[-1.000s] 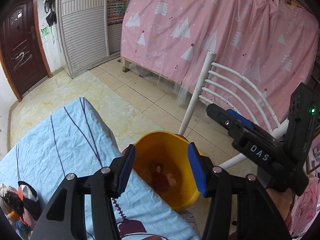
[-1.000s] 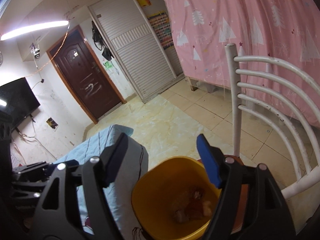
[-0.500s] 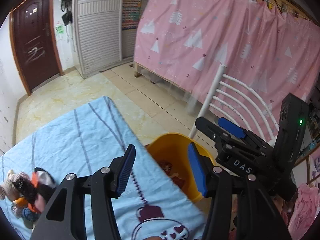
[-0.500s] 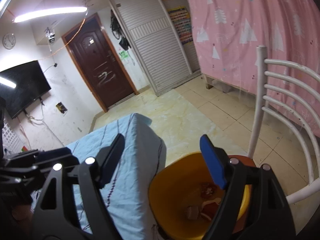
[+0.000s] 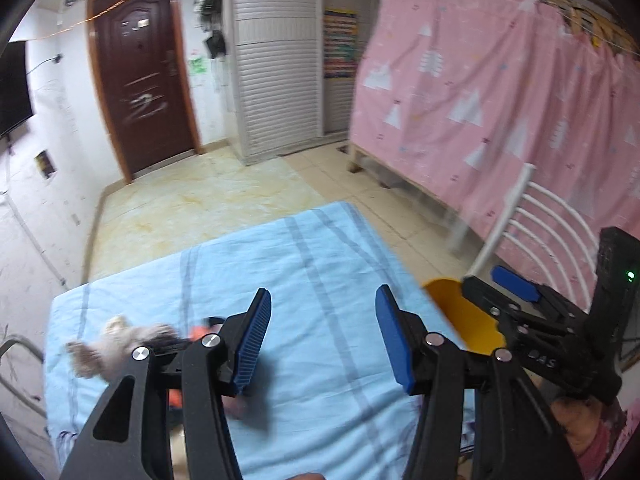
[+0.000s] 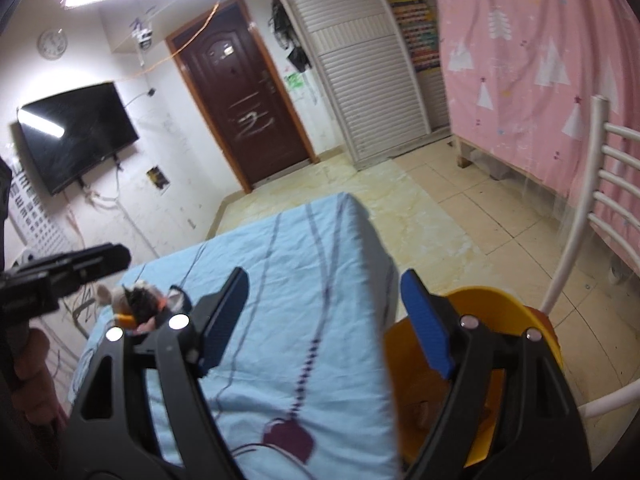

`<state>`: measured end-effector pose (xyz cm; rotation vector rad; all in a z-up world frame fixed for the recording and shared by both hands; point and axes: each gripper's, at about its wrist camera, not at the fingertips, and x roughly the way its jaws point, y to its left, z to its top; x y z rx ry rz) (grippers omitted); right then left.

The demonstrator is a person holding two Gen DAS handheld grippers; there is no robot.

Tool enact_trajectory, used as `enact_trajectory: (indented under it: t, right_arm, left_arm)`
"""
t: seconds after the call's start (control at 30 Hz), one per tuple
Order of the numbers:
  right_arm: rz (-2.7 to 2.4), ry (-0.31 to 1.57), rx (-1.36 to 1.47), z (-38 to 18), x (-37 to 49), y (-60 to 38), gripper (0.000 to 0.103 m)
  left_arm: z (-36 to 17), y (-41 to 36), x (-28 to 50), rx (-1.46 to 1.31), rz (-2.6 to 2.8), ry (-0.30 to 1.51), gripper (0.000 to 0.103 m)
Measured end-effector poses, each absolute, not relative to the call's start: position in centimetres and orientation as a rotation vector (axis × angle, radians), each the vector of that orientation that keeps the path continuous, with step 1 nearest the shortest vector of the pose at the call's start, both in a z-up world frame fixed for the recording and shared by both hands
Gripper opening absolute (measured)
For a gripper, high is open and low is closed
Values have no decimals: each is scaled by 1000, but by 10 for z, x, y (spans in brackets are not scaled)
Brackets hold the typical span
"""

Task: Collect trash
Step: 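Return both tools to the bed clutter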

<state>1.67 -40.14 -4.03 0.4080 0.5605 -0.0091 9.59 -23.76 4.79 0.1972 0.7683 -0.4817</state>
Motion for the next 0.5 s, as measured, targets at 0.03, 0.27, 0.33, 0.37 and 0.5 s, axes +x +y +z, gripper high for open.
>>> enact_trajectory:
  t: [0.03, 0.27, 0.33, 0.37, 0.5]
  right_arm:
    - [1, 567, 403, -41, 19, -397, 75]
    - [62, 622, 351, -41, 43, -354, 75]
    - [76, 633, 333, -40, 48, -342, 75]
    - [83, 639, 325, -39, 51, -336, 77]
    - [119, 663, 278, -40, 62, -310, 83]
  left_arm:
    - [49, -229, 98, 190, -469, 767, 46]
    - [53, -161, 121, 143, -363, 754, 50]
    - [54, -146, 124, 134, -340, 745, 54]
    - [55, -138, 127, 129, -325, 739, 54]
    - [54, -104, 135, 98, -270, 731, 56]
